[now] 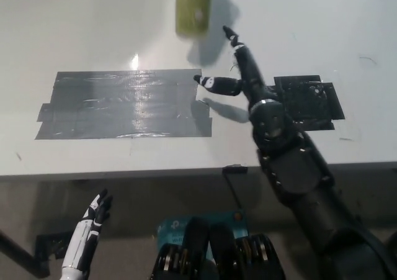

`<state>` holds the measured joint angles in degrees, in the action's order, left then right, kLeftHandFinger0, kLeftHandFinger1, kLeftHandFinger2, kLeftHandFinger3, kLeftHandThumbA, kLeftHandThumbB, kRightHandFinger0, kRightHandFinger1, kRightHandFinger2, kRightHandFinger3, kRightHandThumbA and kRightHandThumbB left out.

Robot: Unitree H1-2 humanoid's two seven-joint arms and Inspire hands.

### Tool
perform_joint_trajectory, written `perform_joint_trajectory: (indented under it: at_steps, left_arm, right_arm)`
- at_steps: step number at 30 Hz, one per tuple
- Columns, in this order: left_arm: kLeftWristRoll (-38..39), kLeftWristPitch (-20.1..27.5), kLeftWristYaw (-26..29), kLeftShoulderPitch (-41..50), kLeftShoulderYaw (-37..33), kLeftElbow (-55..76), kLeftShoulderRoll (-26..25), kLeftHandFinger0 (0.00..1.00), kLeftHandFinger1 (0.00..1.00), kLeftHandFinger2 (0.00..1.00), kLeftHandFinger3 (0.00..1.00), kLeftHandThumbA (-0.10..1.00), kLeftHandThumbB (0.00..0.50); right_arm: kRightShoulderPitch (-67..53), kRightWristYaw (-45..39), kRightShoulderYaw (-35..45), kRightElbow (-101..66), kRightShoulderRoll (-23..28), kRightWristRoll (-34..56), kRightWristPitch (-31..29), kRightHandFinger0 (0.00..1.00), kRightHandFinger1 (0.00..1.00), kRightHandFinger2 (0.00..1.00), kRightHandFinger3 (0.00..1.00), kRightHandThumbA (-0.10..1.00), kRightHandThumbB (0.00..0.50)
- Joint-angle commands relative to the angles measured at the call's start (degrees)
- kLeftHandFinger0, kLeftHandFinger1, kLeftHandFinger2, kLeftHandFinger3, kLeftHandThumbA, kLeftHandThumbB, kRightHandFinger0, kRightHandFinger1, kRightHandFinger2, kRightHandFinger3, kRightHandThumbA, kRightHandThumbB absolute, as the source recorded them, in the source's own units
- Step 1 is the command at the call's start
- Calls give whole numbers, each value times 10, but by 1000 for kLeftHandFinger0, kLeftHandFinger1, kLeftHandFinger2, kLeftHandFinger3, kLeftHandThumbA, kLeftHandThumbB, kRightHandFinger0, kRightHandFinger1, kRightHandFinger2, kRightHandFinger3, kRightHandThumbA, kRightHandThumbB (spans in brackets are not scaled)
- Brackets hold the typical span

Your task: A spray bottle is kept on the black marked spot on the table infront of the robot and the robot extends its right arm to pick it up and hands it to a person

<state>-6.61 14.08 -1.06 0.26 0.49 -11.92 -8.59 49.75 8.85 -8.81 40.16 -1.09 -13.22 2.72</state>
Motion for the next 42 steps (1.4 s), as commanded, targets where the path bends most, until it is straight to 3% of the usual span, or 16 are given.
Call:
perform_joint_trajectory:
  at_steps: [1, 7, 13, 16, 20, 25, 33, 34, 42]
  left_arm:
    - [0, 12, -4, -7, -5, 18, -5, 1000, 1000, 1000, 1000, 1000, 500]
    - [4, 9, -7, -3, -5, 21, -4, 1000, 1000, 1000, 1000, 1000, 500]
    - [-3, 8, -1, -5, -3, 19, -5, 1000, 1000, 1000, 1000, 1000, 500]
    - [-1, 5, -3, -3, -3, 21, -4, 1000, 1000, 1000, 1000, 1000, 500]
    - [-2, 10, -2, -3, -4, 14, -3, 1000, 1000, 1000, 1000, 1000, 500]
    - [-3, 11, -3, -2, -6, 10, -4, 1000, 1000, 1000, 1000, 1000, 500]
    - [-3, 11, -1, 1, -6, 9, -4, 1000, 1000, 1000, 1000, 1000, 500]
    - [-4, 11, 1, 5, -6, 11, -3, 1000, 1000, 1000, 1000, 1000, 500]
    - [-4, 15, 0, 8, -9, 9, -1, 1000, 1000, 1000, 1000, 1000, 500]
  right_arm:
    - [-31, -60, -11, -169, 31, 3, 15, 1000, 1000, 1000, 1000, 922, 500]
    - [-137, -104, -3, -431, 74, 28, 61, 1000, 1000, 1000, 1000, 955, 500]
    - [-288, -118, 2, -675, 110, 56, 57, 1000, 1000, 1000, 1000, 937, 473]
    - [-372, -114, 5, -740, 115, 80, 48, 1000, 1000, 1000, 1000, 917, 494]
    - [-483, -91, 8, -709, 110, 92, -31, 1000, 1000, 1000, 1000, 896, 448]
    - [-545, -97, 13, -625, 110, 120, -77, 1000, 1000, 1000, 1000, 934, 406]
    - [-567, -117, 23, -490, 106, 143, -109, 1000, 1000, 1000, 1000, 916, 407]
    - [-562, -109, 24, -462, 102, 126, -103, 1000, 1000, 1000, 1000, 931, 427]
    - [-541, -124, 26, -388, 102, 131, -109, 1000, 1000, 1000, 1000, 938, 411]
